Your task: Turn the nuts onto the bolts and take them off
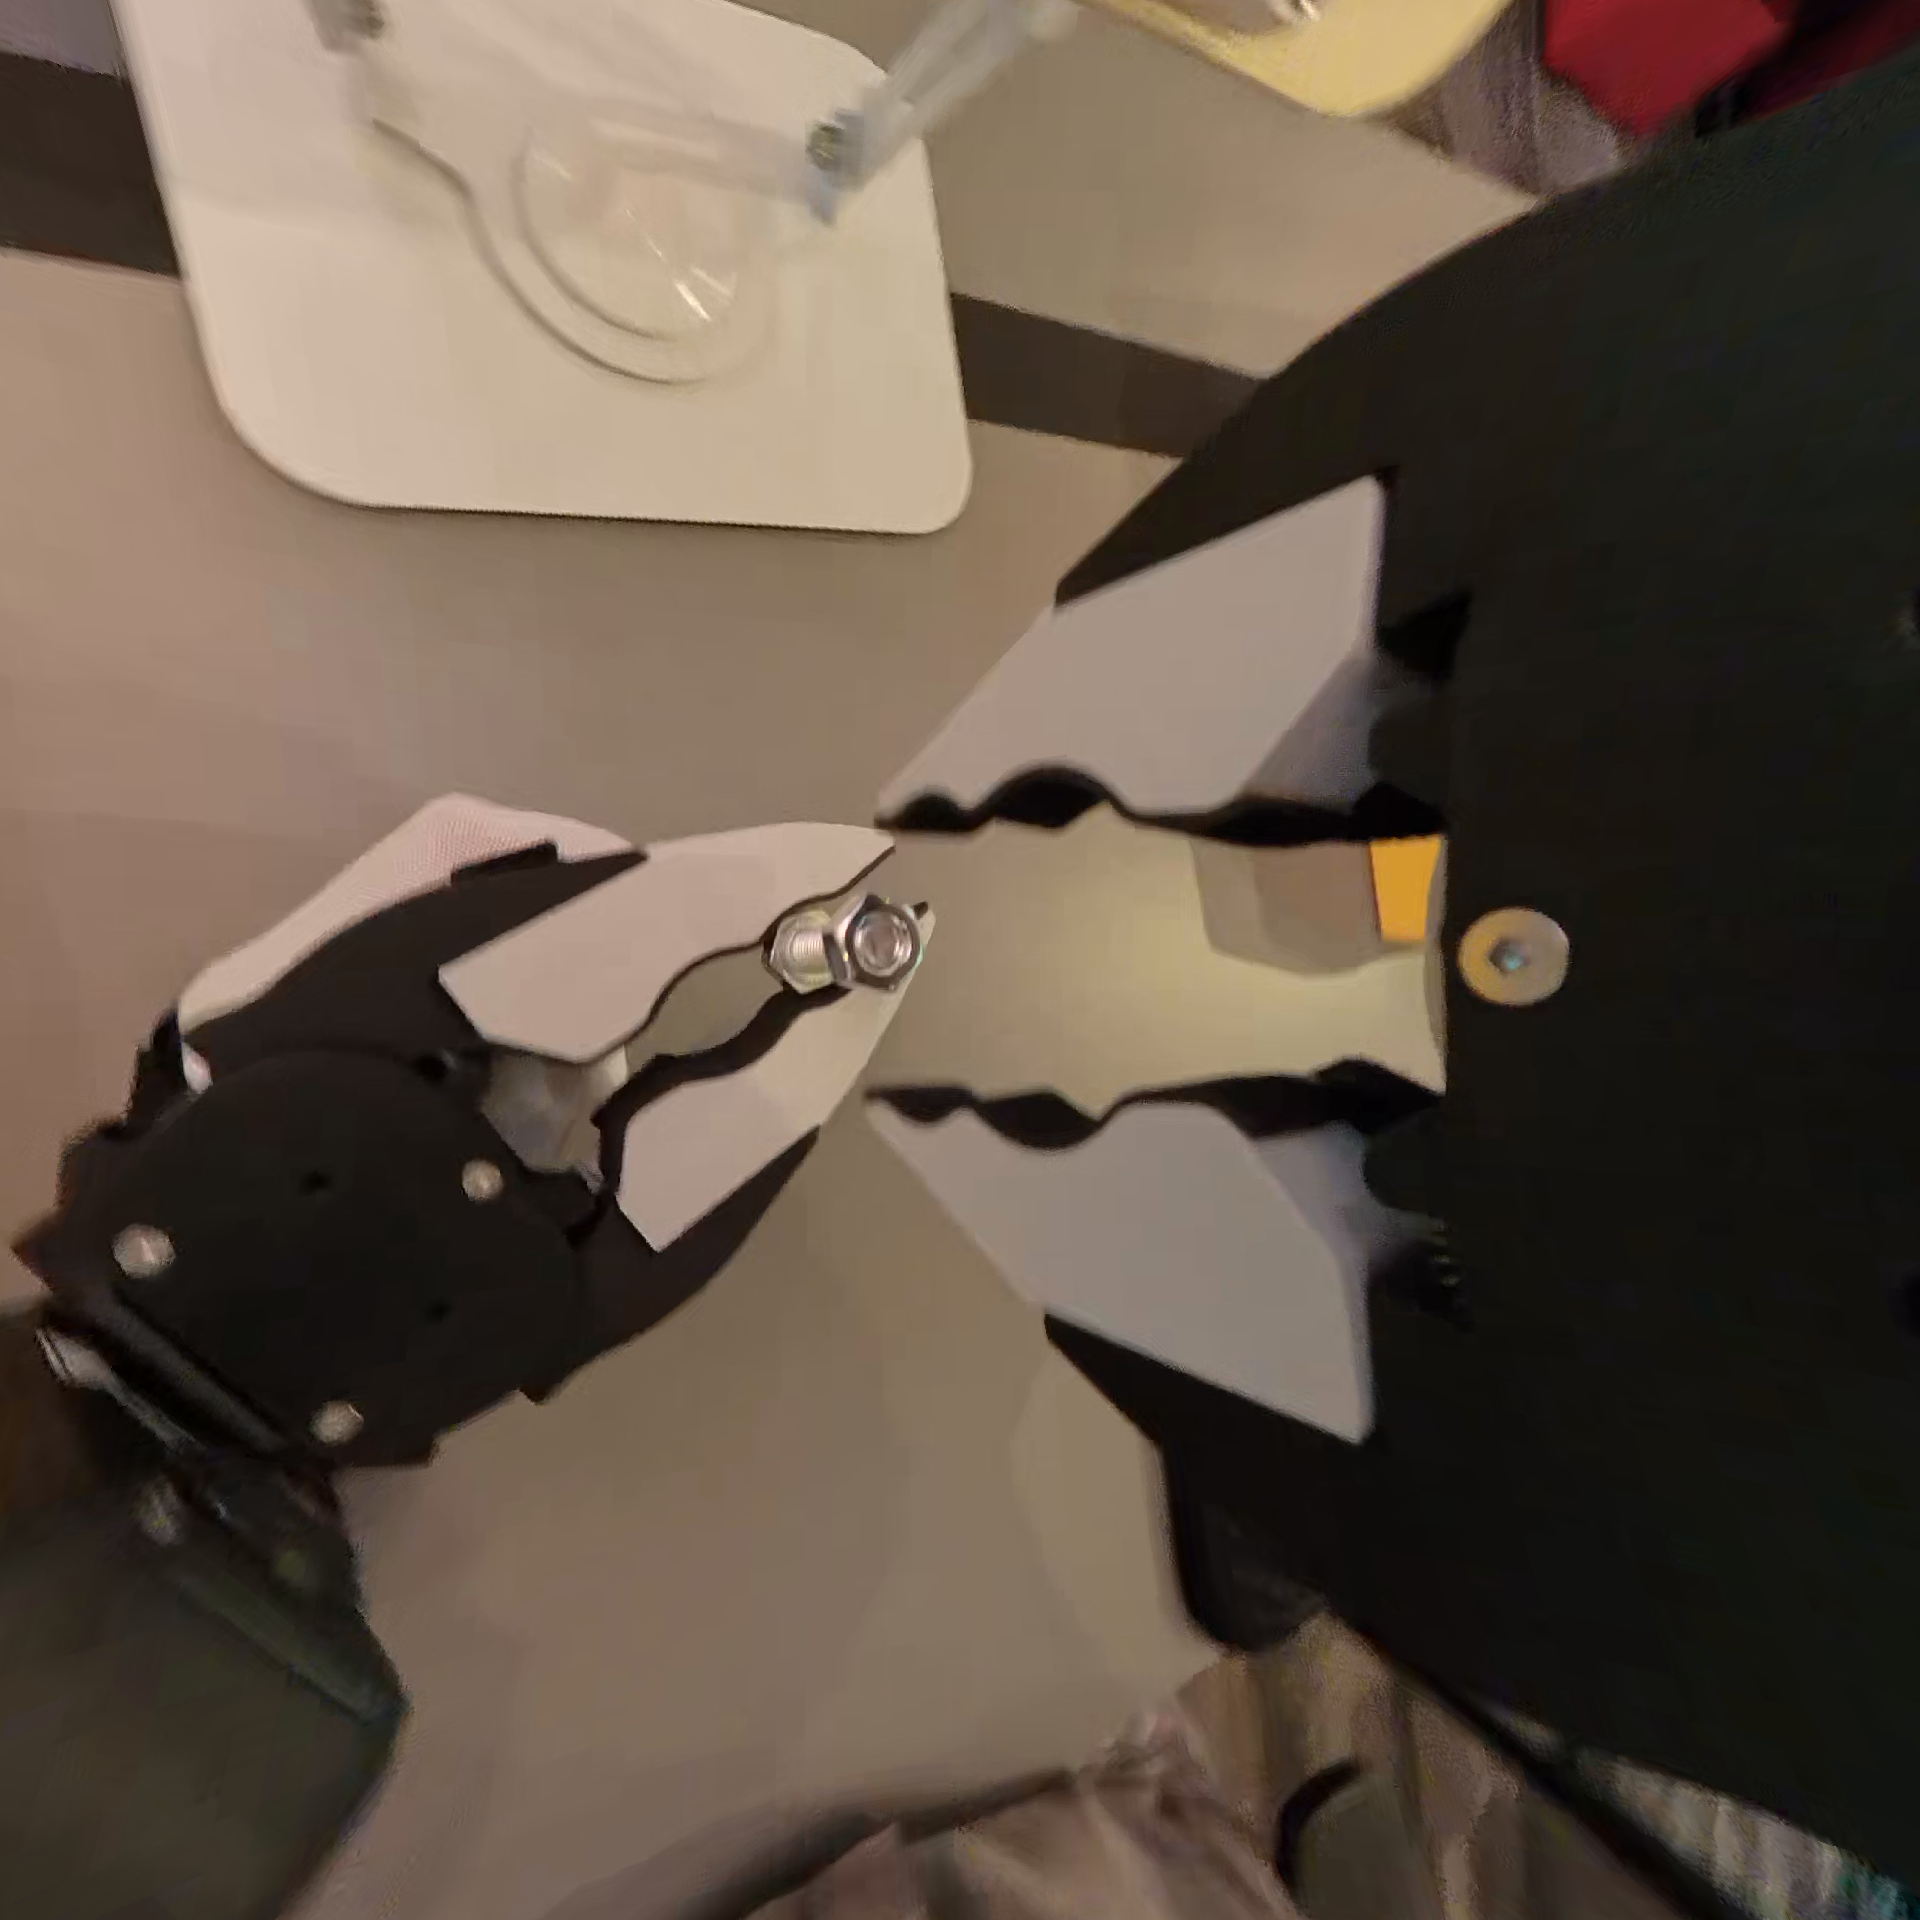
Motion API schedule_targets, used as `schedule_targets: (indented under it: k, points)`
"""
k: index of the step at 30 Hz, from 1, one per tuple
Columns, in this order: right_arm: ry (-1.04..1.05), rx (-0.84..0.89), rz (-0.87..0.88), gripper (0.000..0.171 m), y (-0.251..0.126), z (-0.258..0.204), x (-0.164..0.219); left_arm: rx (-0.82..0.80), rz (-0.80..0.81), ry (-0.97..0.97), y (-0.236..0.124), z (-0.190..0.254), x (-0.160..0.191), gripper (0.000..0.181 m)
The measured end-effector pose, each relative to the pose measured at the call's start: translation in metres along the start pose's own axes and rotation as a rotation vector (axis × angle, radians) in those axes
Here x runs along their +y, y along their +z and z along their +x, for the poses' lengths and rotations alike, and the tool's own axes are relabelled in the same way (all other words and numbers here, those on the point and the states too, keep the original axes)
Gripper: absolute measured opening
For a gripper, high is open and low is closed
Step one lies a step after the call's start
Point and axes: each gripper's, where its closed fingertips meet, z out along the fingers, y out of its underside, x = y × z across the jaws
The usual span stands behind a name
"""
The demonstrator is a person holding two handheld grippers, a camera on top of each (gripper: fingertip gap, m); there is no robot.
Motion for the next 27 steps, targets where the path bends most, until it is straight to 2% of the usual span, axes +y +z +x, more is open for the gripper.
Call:
schedule_targets:
  k: [1, 5, 7, 10, 14, 16, 20, 22, 26, 27]
  points:
    - [-0.071, 0.013, 0.002, 0.056, -0.001, -0.002, -0.001, 0.001, 0.0, 0.002, 0.0, 0.0, 0.0, 0.015]
    - [-0.47, 0.181, -0.016, 0.051, -0.009, 0.007, -0.007, 0.004, -0.001, 0.0, 0.0, 0.001, 0.0, 0.015]
    - [-0.616, 0.188, -0.035, 0.048, -0.01, 0.002, -0.007, 0.005, -0.001, 0.0, 0.0, 0.001, 0.0, 0.015]
    - [-0.758, 0.209, -0.04, 0.038, -0.009, 0.001, -0.009, 0.007, -0.002, 0.001, 0.0, 0.001, 0.0, 0.015]
    - [-0.825, 0.219, -0.076, 0.023, -0.004, 0.006, -0.004, 0.008, -0.003, 0.003, 0.0, 0.001, 0.0, 0.014]
    - [-0.803, 0.191, -0.071, 0.015, -0.001, 0.005, -0.002, 0.007, -0.005, 0.002, 0.0, 0.001, 0.001, 0.015]
    - [-0.635, 0.143, -0.048, 0.015, -0.001, 0.006, -0.001, 0.005, -0.004, -0.001, 0.0, 0.001, 0.0, 0.014]
    - [-0.453, 0.096, -0.033, 0.015, -0.001, 0.005, -0.001, 0.006, -0.005, 0.003, 0.0, 0.001, 0.001, 0.014]
    - [0.048, -0.015, -0.008, 0.016, -0.001, 0.004, -0.001, 0.007, -0.008, 0.005, 0.001, 0.001, 0.001, 0.014]
    - [0.106, -0.033, 0.002, 0.021, 0.0, 0.004, 0.0, 0.008, -0.012, 0.008, 0.001, 0.002, 0.001, 0.014]
